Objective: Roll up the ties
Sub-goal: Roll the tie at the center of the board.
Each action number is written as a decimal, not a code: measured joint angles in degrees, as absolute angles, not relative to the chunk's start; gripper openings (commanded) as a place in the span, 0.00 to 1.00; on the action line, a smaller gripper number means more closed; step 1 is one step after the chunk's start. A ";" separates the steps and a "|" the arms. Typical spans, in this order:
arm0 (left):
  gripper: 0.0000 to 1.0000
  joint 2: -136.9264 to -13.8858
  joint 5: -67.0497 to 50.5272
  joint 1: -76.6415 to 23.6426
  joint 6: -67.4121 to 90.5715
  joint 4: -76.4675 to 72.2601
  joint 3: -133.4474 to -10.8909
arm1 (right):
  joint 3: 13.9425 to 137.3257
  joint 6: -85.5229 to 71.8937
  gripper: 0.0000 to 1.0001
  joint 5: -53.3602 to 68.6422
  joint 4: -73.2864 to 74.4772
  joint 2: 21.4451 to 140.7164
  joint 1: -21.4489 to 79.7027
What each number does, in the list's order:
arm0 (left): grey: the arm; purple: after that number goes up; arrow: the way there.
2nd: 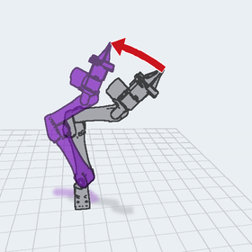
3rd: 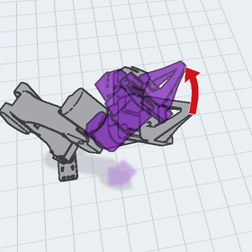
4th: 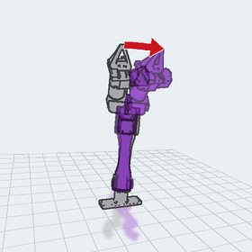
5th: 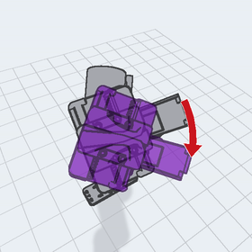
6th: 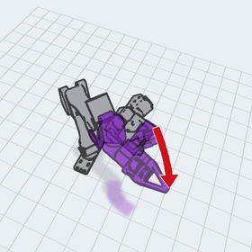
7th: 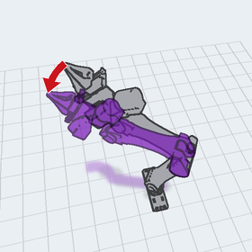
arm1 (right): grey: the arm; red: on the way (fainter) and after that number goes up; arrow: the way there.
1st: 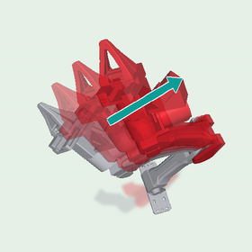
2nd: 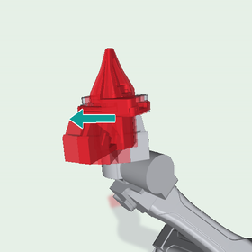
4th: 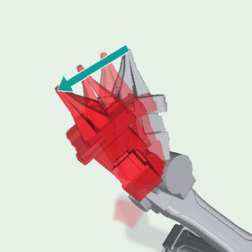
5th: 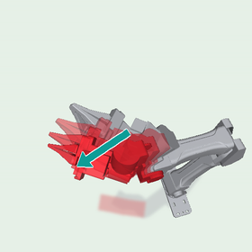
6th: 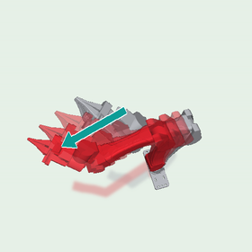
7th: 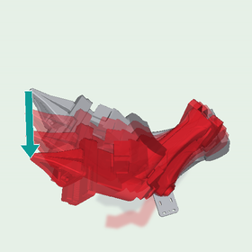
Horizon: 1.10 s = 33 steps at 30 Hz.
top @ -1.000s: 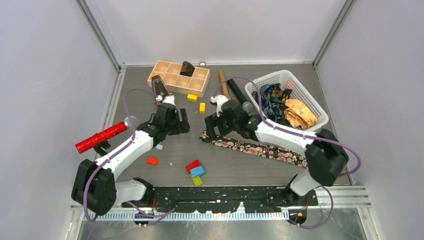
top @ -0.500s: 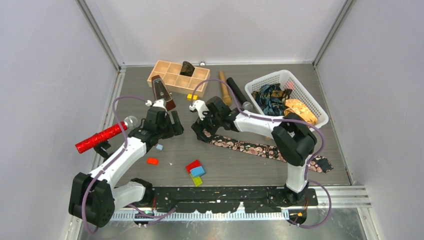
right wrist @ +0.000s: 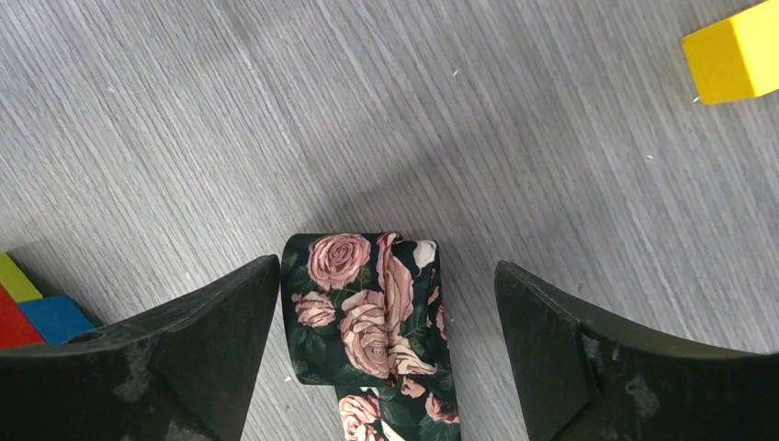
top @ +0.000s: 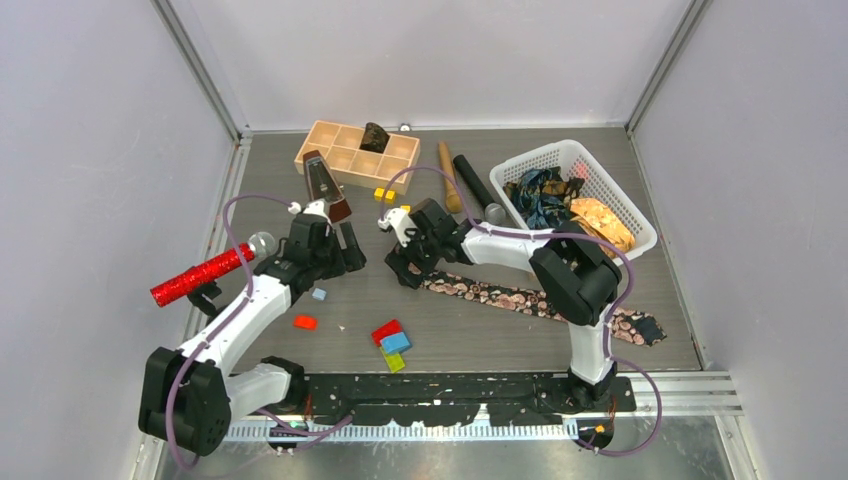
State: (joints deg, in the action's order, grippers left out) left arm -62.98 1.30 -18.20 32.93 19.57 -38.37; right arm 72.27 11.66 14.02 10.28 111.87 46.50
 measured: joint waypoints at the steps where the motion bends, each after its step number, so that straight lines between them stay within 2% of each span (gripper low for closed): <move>1: 0.80 -63.00 1.23 -18.17 32.99 19.55 -38.33 | 72.03 11.62 0.91 14.00 10.24 111.87 46.54; 8: 0.80 -63.64 -0.08 -17.93 33.08 19.55 -38.11 | 70.43 11.53 0.87 11.97 9.06 111.87 48.25; 16: 0.80 -63.81 -0.82 -17.87 33.10 19.53 -38.04 | 69.69 11.60 0.78 7.94 7.46 111.87 50.37; 25: 0.77 -65.49 -1.69 -17.69 34.09 18.96 -38.02 | 69.14 10.37 0.58 6.11 7.42 111.55 51.33; 33: 0.76 -65.76 -2.63 -17.54 34.13 18.41 -38.00 | 69.08 9.52 0.44 5.72 7.66 111.46 52.21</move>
